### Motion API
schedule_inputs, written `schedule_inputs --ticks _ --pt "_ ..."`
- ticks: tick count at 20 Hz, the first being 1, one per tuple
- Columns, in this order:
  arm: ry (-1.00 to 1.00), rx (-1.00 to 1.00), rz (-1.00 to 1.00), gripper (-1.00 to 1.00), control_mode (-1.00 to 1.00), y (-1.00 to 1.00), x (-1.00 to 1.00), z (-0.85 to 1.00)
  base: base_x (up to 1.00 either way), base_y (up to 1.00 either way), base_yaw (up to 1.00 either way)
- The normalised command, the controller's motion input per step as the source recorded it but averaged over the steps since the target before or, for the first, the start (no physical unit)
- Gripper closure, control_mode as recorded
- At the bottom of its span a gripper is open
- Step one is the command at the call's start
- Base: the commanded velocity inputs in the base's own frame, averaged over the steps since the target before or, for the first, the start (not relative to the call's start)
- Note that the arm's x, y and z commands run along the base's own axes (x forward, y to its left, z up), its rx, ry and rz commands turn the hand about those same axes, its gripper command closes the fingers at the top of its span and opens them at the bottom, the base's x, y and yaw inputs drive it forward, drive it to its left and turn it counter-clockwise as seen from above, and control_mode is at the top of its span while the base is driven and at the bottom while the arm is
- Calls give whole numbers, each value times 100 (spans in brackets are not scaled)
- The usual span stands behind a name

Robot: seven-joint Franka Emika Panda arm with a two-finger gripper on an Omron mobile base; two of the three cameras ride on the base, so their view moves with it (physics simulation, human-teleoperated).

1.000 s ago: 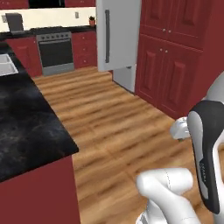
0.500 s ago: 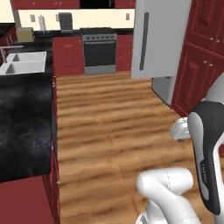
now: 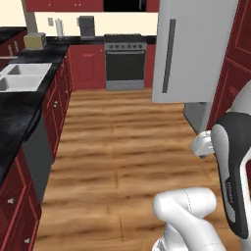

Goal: Pick up the apple and peach from the fridge and place one fruit on each plate on the dining counter.

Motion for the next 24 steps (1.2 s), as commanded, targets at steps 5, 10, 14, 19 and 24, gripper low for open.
schedule_inputs --ticks 5,10,14,19,24 --pt "0 0 0 -100 100 0 0 0 100 -43 14" --pt "0 0 0 -100 100 0 0 0 100 14 0" --pt "0 0 0 -100 100 0 0 0 100 0 -16" --pt "0 0 0 -100 100 0 0 0 100 36 -12" --pt "0 0 0 -100 100 0 0 0 100 51 -1"
